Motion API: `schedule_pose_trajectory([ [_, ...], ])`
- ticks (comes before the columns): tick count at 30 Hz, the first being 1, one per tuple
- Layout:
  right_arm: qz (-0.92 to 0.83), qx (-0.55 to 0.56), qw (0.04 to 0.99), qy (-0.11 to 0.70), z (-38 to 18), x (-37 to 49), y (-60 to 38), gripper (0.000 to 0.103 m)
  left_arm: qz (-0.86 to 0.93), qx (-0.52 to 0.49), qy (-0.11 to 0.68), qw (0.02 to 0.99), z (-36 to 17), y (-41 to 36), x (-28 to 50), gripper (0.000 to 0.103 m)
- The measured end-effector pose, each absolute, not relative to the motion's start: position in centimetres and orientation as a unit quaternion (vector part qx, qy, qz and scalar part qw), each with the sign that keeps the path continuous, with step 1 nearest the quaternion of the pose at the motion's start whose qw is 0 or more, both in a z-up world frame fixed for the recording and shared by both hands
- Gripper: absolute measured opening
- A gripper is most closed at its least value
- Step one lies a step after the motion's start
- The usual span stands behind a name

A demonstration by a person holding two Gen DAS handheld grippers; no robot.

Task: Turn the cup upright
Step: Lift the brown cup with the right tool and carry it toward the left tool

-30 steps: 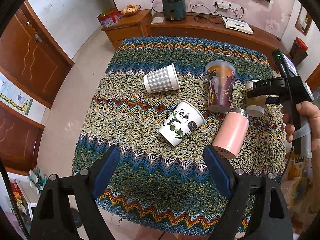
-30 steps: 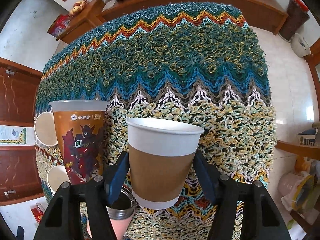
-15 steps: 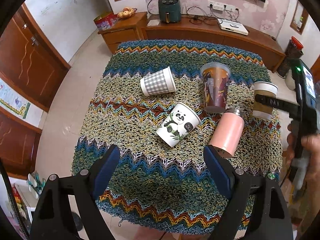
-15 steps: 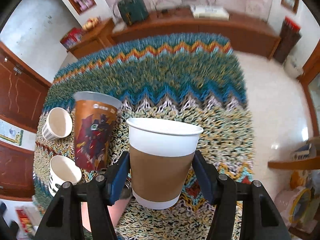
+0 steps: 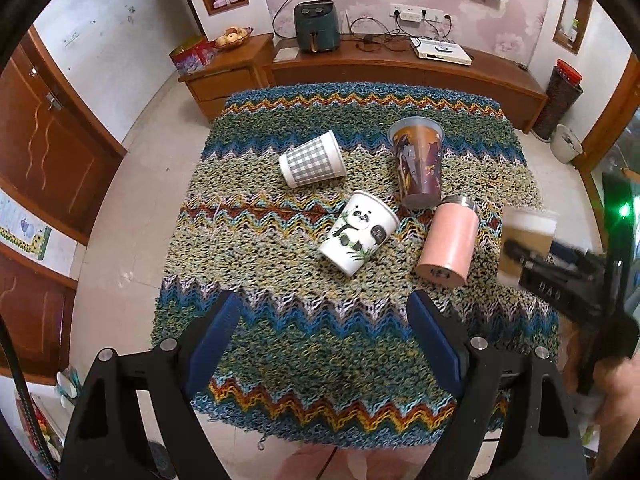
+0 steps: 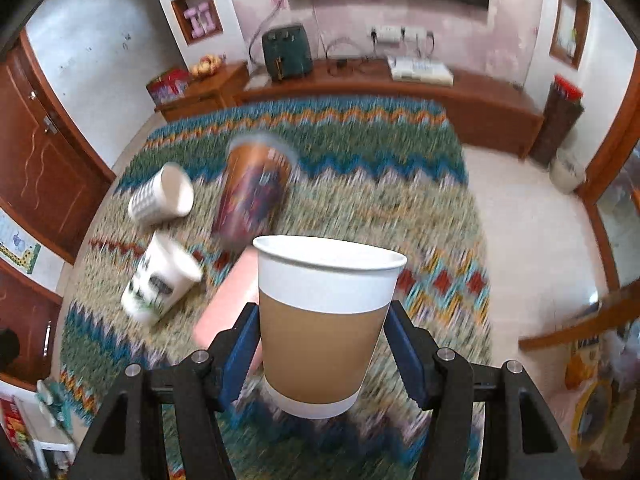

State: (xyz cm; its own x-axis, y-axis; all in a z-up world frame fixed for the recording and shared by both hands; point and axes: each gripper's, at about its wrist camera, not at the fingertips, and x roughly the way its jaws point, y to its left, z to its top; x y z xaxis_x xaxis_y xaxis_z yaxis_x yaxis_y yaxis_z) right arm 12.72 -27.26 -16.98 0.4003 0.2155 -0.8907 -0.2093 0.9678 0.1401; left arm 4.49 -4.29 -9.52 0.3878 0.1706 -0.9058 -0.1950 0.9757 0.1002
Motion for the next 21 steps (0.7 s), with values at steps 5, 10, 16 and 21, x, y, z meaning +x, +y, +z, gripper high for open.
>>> schedule_pose_trajectory([
  [5,0.127,0.023,0.813,0.567,-18.4,9.3,-25.3,0.063,0.106,-0.013,0.542,0.834,-9.4,-2.7,2.9,0.088],
  [10,0.147,0.053,0.778,0.608,-19.8,6.3,-22.3,0.063,0.099,-0.015,0.546,0.832,-9.8,-1.3,1.7,0.088],
  [16,0.16,0.077,0.742,0.646,-21.8,4.1,-18.7,0.063,0.088,-0.011,0.553,0.828,-10.6,0.1,0.6,0.088],
  [21,0.159,0.073,0.733,0.657,-22.6,3.1,-16.7,0.064,0.088,-0.012,0.559,0.825,-11.5,1.3,0.0,0.088],
])
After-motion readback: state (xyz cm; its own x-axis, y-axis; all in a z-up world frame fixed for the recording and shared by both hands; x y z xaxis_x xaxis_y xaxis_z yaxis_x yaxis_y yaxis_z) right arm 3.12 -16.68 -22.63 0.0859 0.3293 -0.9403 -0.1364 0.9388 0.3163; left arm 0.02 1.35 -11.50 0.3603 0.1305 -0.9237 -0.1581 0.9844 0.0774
